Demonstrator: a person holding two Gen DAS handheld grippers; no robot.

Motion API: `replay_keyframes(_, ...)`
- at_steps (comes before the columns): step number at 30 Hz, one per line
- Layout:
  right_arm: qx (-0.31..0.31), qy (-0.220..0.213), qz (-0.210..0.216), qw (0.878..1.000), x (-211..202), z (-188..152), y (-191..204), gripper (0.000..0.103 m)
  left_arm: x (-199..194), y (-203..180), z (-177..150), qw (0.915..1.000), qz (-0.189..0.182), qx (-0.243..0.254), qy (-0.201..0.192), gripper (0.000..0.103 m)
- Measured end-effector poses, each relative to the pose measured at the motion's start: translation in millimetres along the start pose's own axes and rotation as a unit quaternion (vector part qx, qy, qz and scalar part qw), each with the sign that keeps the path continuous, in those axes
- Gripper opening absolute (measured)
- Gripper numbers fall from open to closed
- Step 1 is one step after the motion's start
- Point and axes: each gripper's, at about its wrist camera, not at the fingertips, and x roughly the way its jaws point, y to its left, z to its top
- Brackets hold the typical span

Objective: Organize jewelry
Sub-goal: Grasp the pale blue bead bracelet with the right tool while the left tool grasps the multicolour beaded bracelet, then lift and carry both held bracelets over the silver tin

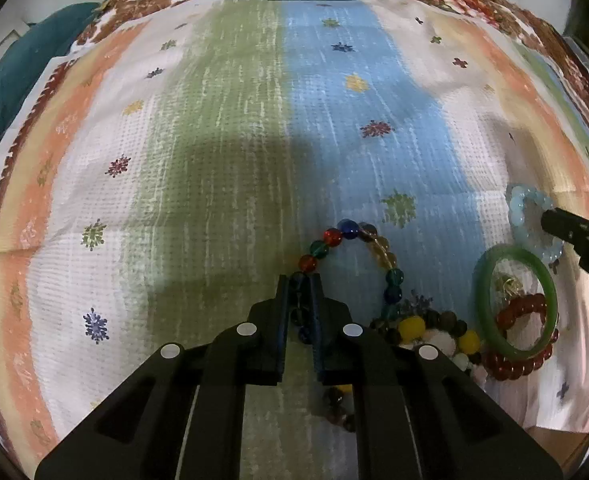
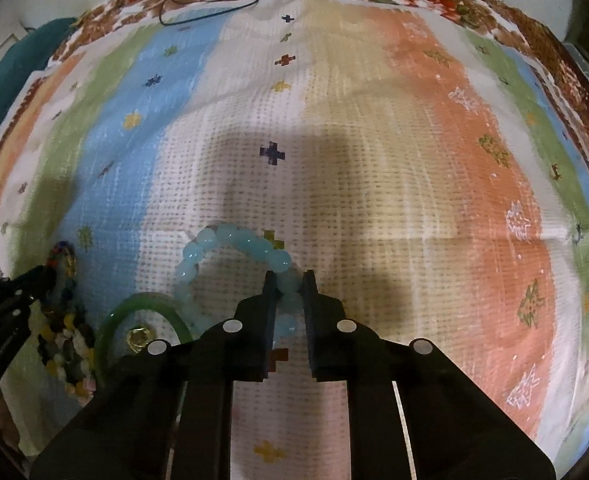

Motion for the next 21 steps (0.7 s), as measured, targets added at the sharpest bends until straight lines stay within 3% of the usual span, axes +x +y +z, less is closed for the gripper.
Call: replay_keyframes(21, -0.033, -0.046, 0.018, 0.998, -72.2, -21.8, 14.7, 0.012, -79.7, -15.2, -11.1, 0.9986, -0.025, 0.0, -0.047, 0.009)
